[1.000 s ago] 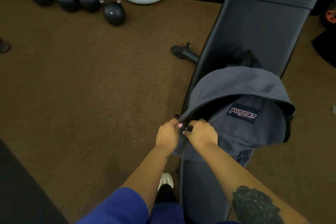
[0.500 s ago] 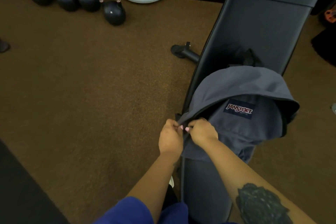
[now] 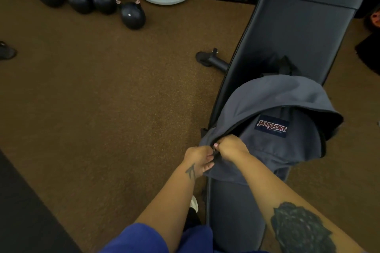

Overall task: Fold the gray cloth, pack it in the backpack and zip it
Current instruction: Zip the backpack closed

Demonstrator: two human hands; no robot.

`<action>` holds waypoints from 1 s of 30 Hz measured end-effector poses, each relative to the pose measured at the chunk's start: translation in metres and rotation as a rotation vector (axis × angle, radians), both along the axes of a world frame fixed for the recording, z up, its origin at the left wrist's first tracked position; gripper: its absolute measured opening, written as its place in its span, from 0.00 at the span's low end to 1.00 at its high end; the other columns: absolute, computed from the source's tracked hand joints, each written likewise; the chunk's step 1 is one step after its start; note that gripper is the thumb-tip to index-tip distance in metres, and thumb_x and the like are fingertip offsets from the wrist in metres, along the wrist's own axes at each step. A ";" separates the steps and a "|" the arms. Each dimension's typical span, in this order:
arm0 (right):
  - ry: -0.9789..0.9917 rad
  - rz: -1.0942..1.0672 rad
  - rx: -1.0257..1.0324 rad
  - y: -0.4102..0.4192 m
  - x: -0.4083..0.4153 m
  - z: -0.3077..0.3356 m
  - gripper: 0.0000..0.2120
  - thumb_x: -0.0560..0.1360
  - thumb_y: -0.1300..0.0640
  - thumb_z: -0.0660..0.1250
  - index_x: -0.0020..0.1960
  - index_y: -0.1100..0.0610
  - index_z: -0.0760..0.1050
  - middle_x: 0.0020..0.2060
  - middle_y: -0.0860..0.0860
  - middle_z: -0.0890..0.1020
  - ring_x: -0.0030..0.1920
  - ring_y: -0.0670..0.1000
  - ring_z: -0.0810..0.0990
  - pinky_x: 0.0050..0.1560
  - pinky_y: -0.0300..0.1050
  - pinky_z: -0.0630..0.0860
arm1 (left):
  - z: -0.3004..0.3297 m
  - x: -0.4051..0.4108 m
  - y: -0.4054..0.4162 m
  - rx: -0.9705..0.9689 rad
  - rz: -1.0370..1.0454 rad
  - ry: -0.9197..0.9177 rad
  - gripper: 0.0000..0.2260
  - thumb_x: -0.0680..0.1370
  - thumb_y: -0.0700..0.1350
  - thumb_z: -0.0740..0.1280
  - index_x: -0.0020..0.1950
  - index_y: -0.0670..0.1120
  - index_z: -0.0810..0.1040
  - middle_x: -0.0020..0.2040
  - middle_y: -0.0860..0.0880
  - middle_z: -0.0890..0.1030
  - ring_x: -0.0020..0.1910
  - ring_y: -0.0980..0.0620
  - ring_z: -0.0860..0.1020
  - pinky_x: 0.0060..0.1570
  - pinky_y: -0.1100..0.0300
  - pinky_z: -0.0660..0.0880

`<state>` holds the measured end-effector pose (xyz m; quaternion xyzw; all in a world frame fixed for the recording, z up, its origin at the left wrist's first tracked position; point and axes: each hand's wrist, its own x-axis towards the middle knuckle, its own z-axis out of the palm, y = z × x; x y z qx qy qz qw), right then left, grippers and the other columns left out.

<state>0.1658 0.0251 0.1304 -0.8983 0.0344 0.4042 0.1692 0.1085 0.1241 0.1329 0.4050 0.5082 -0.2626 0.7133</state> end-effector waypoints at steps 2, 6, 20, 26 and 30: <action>0.005 0.021 -0.008 0.000 0.001 0.000 0.17 0.78 0.50 0.61 0.60 0.59 0.77 0.60 0.59 0.79 0.60 0.59 0.76 0.49 0.43 0.68 | 0.000 -0.001 0.000 -0.018 0.015 -0.004 0.08 0.78 0.36 0.63 0.38 0.42 0.75 0.37 0.47 0.77 0.38 0.53 0.75 0.36 0.61 0.74; 0.004 0.091 -0.022 0.000 0.000 0.002 0.17 0.79 0.52 0.59 0.61 0.60 0.76 0.60 0.59 0.78 0.60 0.59 0.76 0.48 0.42 0.67 | 0.001 0.000 -0.002 -0.025 0.064 -0.012 0.10 0.77 0.30 0.61 0.38 0.42 0.72 0.36 0.44 0.75 0.34 0.52 0.75 0.26 0.63 0.76; 0.001 0.216 -0.010 -0.001 -0.003 0.016 0.14 0.80 0.56 0.58 0.61 0.56 0.77 0.60 0.57 0.79 0.59 0.58 0.77 0.53 0.43 0.71 | 0.000 0.001 -0.004 -0.199 0.206 -0.043 0.09 0.78 0.32 0.60 0.38 0.38 0.74 0.22 0.48 0.79 0.35 0.52 0.75 0.31 0.64 0.77; -0.014 0.282 0.008 -0.003 -0.004 0.022 0.15 0.79 0.57 0.59 0.62 0.56 0.77 0.60 0.57 0.79 0.59 0.57 0.77 0.58 0.45 0.73 | -0.002 -0.002 -0.004 -0.145 0.217 -0.095 0.10 0.77 0.29 0.60 0.38 0.38 0.73 0.25 0.46 0.79 0.22 0.55 0.79 0.25 0.67 0.77; -0.100 0.164 0.036 -0.005 -0.010 0.018 0.12 0.76 0.58 0.64 0.57 0.54 0.80 0.55 0.55 0.82 0.55 0.56 0.79 0.52 0.43 0.74 | 0.006 0.001 0.000 0.108 -0.104 -0.117 0.12 0.76 0.30 0.62 0.36 0.43 0.69 0.33 0.46 0.74 0.28 0.54 0.74 0.24 0.67 0.72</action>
